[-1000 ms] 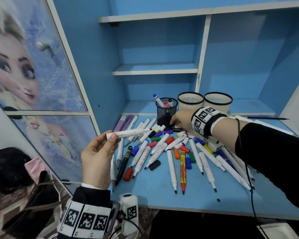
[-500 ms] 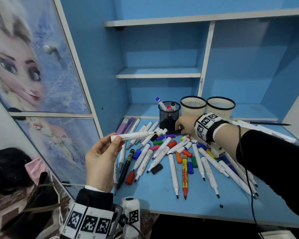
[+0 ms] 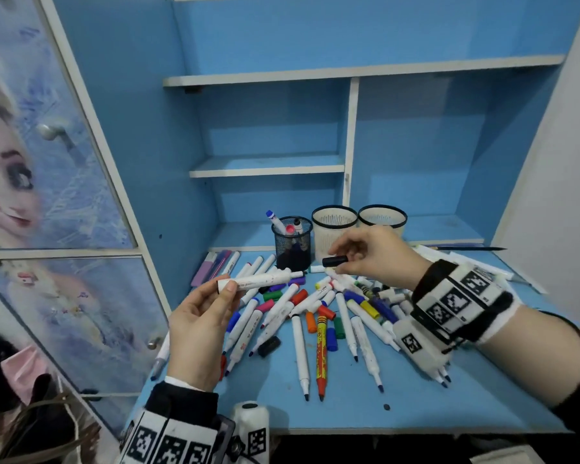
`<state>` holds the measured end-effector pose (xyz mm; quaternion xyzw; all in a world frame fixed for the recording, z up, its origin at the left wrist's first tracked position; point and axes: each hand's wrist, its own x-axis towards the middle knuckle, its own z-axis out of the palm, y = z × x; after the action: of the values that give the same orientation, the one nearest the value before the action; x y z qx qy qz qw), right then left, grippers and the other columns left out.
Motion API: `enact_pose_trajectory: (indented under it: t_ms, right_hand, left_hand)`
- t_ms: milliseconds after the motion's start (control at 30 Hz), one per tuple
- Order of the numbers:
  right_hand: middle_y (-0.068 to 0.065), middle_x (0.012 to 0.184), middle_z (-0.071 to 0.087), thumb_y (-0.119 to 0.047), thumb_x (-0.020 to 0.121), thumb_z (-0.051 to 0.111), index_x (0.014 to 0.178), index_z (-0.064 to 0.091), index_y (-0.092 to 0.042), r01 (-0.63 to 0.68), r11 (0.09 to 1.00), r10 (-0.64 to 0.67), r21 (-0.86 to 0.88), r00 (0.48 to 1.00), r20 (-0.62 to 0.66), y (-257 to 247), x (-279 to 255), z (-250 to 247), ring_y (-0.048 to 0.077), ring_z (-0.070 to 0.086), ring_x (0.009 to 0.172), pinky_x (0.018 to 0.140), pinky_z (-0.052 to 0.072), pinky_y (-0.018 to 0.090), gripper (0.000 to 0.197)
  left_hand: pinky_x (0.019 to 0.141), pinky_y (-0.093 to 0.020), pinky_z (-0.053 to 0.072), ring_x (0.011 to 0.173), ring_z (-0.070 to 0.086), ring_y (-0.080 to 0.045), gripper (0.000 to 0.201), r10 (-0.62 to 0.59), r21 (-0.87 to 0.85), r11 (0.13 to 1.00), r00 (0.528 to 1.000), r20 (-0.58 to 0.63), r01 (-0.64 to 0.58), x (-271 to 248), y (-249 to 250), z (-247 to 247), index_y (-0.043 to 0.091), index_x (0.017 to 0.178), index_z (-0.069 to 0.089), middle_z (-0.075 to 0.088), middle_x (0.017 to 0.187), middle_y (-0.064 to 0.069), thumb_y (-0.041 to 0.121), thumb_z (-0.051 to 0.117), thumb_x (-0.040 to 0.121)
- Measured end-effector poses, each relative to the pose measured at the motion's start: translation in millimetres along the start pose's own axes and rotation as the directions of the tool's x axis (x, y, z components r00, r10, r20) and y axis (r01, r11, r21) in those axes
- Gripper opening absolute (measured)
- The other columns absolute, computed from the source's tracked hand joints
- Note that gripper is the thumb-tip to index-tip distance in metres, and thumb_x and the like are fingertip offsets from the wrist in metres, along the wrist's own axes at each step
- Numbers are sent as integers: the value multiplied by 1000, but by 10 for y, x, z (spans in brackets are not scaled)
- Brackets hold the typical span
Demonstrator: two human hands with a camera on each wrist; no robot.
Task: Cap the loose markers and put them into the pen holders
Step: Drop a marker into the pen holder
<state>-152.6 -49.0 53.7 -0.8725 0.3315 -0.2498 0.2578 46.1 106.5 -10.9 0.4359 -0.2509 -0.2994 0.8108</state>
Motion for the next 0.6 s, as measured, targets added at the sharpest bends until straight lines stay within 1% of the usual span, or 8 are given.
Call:
enact_pose_trajectory:
  t_ms: [67, 133, 167, 267, 333, 433, 500, 600]
  right_hand:
    - [-6, 72, 65, -7, 74, 77, 80, 70, -28, -45, 991, 53, 129, 997, -59, 2, -180, -97, 6, 51, 62, 63, 44, 18, 23]
    - [-4, 69, 66, -5, 76, 76, 83, 72, -26, -66, 968, 98, 242, 987, -124, 35, -353, -178, 4, 55, 62, 62, 45, 14, 22]
    - [-3, 71, 68, -4, 77, 74, 86, 72, -25, -69, 954, 119, 293, 980, -157, 59, -438, -211, 4, 58, 66, 62, 47, 13, 22]
    - [4, 88, 72, -2, 81, 69, 98, 72, -19, -69, 894, 206, 444, 942, -267, 180, -665, -270, 7, 64, 76, 61, 48, 10, 24]
    - [3, 93, 72, 0, 81, 68, 101, 71, -20, -59, 834, 274, 549, 907, -318, 283, -792, -281, 5, 64, 79, 65, 46, 8, 28]
    - [7, 96, 71, 3, 81, 67, 97, 70, -22, -44, 741, 365, 670, 865, -346, 393, -973, -315, 10, 64, 82, 69, 50, 12, 29]
    - [5, 93, 72, 4, 81, 66, 96, 70, -20, -44, 712, 387, 701, 857, -340, 449, -1074, -346, 7, 64, 75, 67, 51, 12, 29]
    - [5, 88, 74, 7, 81, 64, 102, 70, -11, -44, 693, 404, 720, 850, -337, 534, -1173, -386, 14, 62, 75, 63, 50, 15, 28]
  left_hand:
    - [71, -18, 56, 79, 71, -13, 38, -23, -14, 1000, 999, 31, 24, -25, -38, 125, 4, 96, 64, 73, 84, -6, 21, 72, 63]
    - [71, -19, 56, 80, 71, -13, 35, -25, -18, 1000, 998, 53, 26, -60, -72, 261, 5, 96, 65, 73, 83, -6, 20, 72, 64]
    - [68, -18, 56, 79, 71, -13, 34, -29, -11, 1000, 997, 65, 29, -78, -90, 339, 6, 95, 65, 74, 81, -4, 20, 72, 65]
    - [61, -14, 53, 71, 70, -10, 11, -65, -2, 998, 993, 94, 66, -133, -169, 563, 5, 95, 64, 73, 74, 0, 4, 61, 85]
    - [61, -15, 54, 72, 70, -9, 13, -93, 9, 996, 990, 107, 92, -178, -223, 702, 2, 100, 63, 73, 76, -1, 3, 57, 88]
    - [73, -20, 57, 84, 69, -18, 22, -123, 33, 992, 982, 140, 119, -251, -290, 866, -1, 108, 61, 72, 88, -9, 6, 59, 88]
    - [74, -19, 56, 81, 70, -16, 18, -137, 30, 990, 976, 168, 134, -308, -319, 962, 1, 105, 62, 73, 82, -5, 5, 58, 88]
    - [73, -18, 56, 76, 70, -11, 15, -149, 30, 989, 964, 219, 146, -394, -347, 1083, 3, 101, 63, 73, 77, -3, 3, 57, 87]
